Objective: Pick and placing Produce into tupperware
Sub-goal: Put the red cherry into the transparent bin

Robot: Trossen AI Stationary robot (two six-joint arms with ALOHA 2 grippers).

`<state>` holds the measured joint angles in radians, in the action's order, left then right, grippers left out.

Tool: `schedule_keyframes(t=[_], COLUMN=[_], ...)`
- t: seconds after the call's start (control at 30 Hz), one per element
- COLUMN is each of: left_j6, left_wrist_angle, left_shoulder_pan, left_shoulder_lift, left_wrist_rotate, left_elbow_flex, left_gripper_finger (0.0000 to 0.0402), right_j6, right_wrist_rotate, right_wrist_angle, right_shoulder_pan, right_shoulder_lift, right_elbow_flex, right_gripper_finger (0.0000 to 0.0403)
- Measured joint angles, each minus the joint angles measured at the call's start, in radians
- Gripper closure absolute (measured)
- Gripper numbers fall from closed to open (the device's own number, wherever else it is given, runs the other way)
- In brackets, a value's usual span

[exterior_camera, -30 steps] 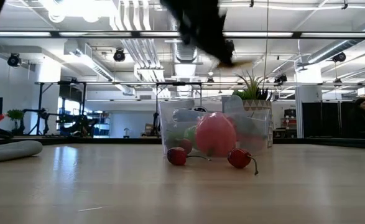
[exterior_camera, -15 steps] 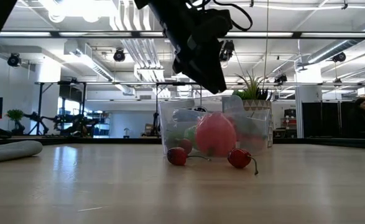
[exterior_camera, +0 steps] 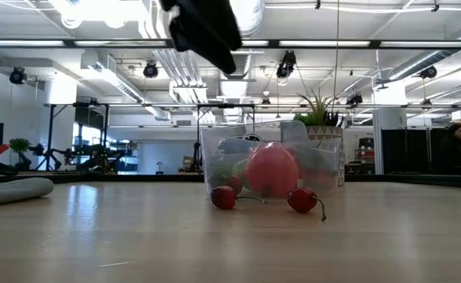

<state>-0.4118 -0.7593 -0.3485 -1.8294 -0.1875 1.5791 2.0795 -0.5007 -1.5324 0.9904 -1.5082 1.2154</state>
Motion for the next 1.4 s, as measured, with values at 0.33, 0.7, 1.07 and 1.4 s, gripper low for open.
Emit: schedule_keyframes(t=[0.33, 0.7, 1.07, 1.4], left_j6=[0.049, 0.016, -0.152, -0.47], left_wrist_angle=[0.265, 0.19, 0.108, 0.105], left_shoulder_pan=[-0.128, -0.125, -0.238, -0.372], left_shoulder_lift=[-0.034, 0.023, 0.344, 0.591], left_wrist_rotate=[-0.027, -0.028, -0.171, -0.325], left_elbow_flex=[-0.233, -0.267, -0.498, -0.747], left_gripper_finger=[0.0174, 0.0174, 0.0174, 0.0174], right_j6=[-0.02, -0.143, -0.575, -0.727], right_wrist_rotate=[0.002, 0.021, 0.215, 0.471], right_wrist_angle=[0.109, 0.659, 1.062, 1.061], right_shoulder_pan=[-0.018, -0.136, -0.431, -0.527], right_shoulder_lift=[0.002, 0.002, -0.015, -0.265], right_elbow_flex=[-0.014, -0.148, -0.196, -0.006], right_gripper_finger=[0.0145, 0.0145, 0.0145, 0.0145])
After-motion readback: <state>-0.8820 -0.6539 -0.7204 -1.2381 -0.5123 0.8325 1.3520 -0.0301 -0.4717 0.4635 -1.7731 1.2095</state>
